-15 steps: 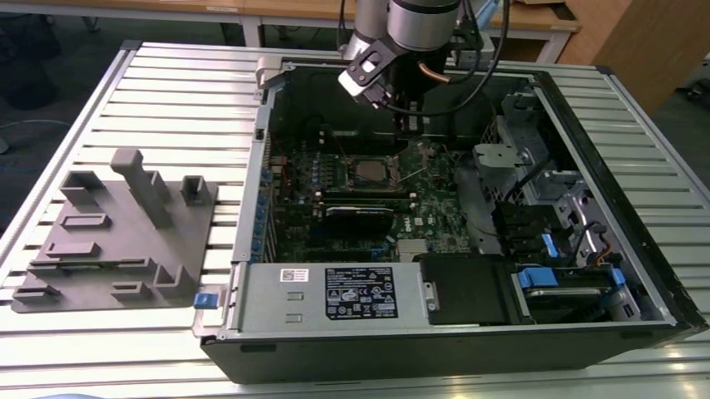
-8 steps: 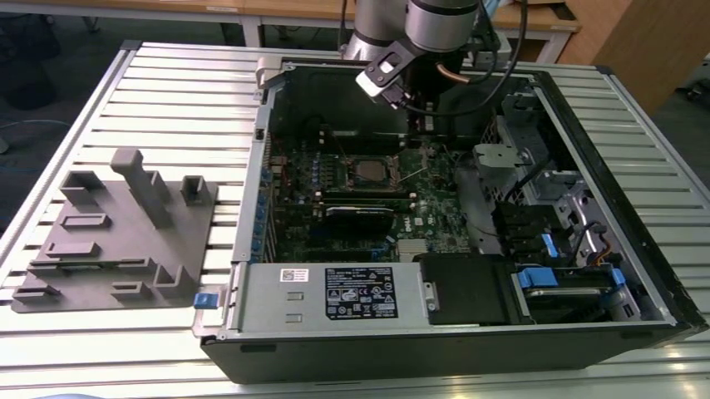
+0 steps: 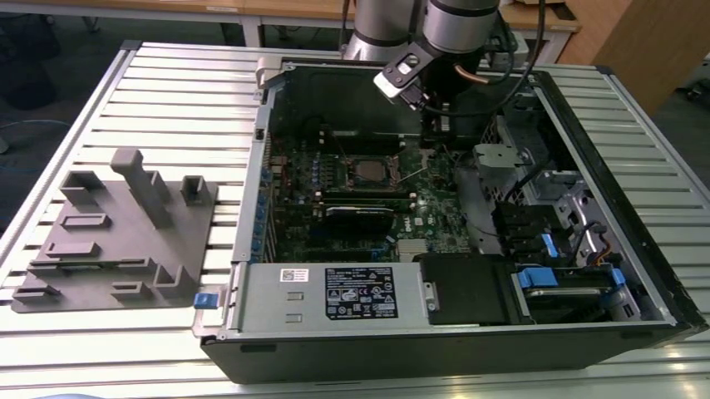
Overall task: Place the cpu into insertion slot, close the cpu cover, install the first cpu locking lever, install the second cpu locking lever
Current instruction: 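Close the cpu cover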
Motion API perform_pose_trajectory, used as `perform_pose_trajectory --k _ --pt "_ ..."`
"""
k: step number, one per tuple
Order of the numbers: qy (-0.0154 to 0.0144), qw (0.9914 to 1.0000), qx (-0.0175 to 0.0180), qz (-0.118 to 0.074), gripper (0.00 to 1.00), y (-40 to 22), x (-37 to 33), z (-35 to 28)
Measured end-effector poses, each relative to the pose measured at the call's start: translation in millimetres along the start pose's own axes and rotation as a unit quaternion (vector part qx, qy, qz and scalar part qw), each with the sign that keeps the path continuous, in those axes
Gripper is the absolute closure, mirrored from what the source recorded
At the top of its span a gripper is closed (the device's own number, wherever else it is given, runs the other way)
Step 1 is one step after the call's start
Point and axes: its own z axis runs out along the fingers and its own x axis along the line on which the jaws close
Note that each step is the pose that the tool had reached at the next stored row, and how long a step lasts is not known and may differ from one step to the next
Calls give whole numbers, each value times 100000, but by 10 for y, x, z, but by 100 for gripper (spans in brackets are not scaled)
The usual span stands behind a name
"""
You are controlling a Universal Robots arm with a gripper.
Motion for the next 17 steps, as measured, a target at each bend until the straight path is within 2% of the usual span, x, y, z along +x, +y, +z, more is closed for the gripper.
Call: perform_pose_trajectory --k 7,14,17 --pt "-3 100000 2 -3 89 143 5 10" --pt "-8 100000 11 -2 89 163 6 11" --pt "-29 100000 64 263 89 193 6 21"
